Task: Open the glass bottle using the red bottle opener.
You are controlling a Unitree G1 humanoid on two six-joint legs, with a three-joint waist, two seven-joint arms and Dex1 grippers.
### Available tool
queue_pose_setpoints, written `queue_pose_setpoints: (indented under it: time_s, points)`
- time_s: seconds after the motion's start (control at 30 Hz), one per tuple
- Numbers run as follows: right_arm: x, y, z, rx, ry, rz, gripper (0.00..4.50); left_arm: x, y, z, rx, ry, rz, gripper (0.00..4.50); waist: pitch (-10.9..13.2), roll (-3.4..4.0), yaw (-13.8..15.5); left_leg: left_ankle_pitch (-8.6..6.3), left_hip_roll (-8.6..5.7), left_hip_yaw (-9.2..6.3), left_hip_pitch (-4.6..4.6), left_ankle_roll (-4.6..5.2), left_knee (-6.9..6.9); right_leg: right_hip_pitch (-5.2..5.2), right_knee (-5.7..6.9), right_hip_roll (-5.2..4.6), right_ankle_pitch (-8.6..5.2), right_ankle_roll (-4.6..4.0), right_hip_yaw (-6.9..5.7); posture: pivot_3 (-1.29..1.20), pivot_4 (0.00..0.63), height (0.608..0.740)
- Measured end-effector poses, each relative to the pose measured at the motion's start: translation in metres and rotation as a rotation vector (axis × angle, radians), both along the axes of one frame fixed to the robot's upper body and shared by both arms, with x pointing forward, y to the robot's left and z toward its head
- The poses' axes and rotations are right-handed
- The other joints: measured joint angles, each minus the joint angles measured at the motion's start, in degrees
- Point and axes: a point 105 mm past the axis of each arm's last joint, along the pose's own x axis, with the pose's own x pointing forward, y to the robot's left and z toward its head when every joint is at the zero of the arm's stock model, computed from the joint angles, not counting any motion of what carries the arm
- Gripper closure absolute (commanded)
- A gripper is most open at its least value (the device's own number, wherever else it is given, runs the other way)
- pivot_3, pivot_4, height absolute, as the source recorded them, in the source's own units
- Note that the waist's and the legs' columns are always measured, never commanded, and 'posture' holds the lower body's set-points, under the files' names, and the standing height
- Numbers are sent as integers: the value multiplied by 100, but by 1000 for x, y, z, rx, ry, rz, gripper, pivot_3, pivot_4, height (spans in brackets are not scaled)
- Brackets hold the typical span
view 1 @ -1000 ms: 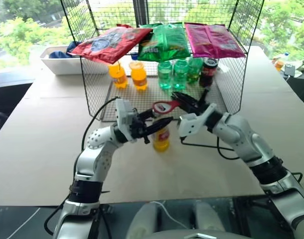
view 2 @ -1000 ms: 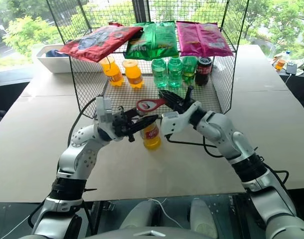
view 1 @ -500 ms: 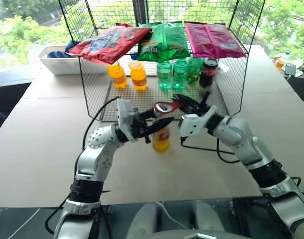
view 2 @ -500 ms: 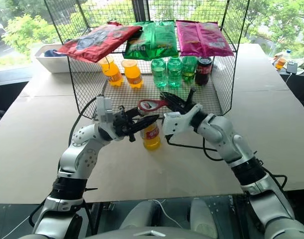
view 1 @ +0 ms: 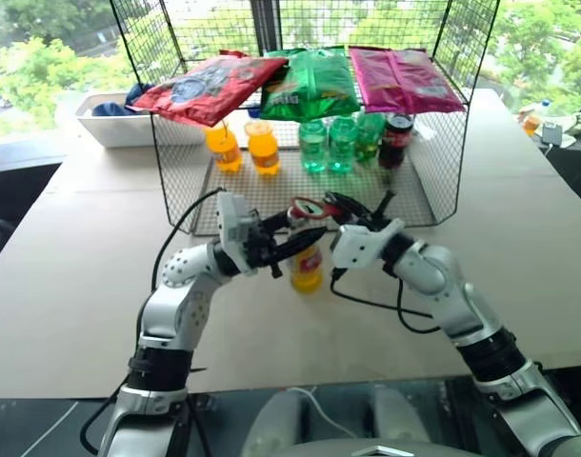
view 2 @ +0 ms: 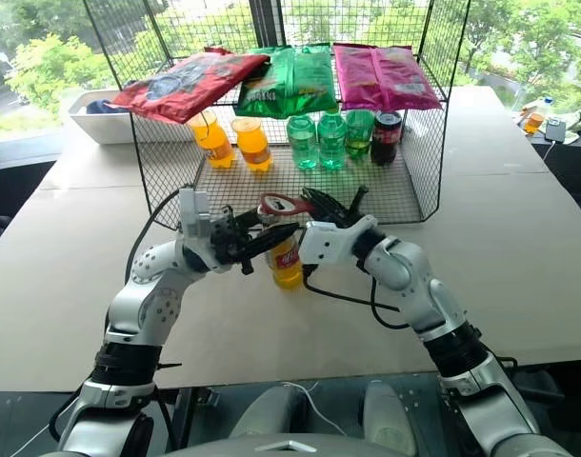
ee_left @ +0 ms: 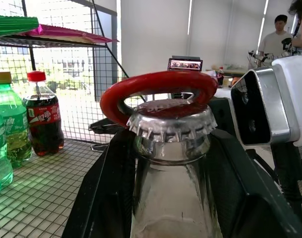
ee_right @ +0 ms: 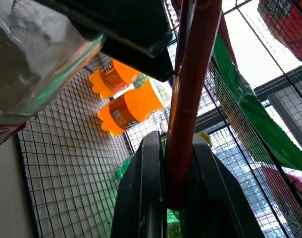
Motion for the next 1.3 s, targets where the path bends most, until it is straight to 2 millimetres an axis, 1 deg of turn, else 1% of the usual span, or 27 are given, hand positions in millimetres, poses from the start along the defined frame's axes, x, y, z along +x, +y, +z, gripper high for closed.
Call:
queue_pose_setpoints:
  time_s: [0.2,0.37,0.6,0.73,0.93,1.13,1.3]
  points:
    - [-3,-4,-3,-18,-5,-9,4500,0,-1,-1,3,-1,-7,2791,-4,5,1,1,2,0,1,-2,0,0,-1,1,0,0,1,0,150,740]
    - [-10,-9,-3,-32,-19,-8,4500,1,-3,-1,0,-4,-15,2791,-10,5,12,1,2,-2,0,-2,-2,2,-4,0,0,0,-1,0,150,740]
    - [-14,-14,-4,-58,-29,-36,4500,2,-5,-2,-2,-1,-18,2791,-11,6,23,1,1,-3,0,-1,-1,3,-5,-1,-1,1,-2,0,150,740]
    - [-11,-13,0,-95,-38,-64,4500,3,-5,-1,-2,-2,-19,2791,-11,6,20,1,1,-3,0,-1,-1,3,-6,-1,-1,2,-2,0,150,740]
    - [-5,-5,2,-174,-21,-112,4500,6,-2,-1,-5,4,-4,2791,-25,4,15,1,5,-6,3,-3,-2,4,-6,3,-1,2,-5,0,150,740]
    - [-5,-2,-1,-133,32,-118,4500,6,0,-2,3,11,2,2791,-45,8,10,1,5,-5,6,-3,-3,5,-6,2,-2,2,-3,0,150,740]
    - [-10,4,-9,-40,110,-103,4500,6,3,-2,14,13,9,2791,-46,12,6,2,8,-7,8,-5,-6,5,-6,4,-2,2,-1,0,150,740]
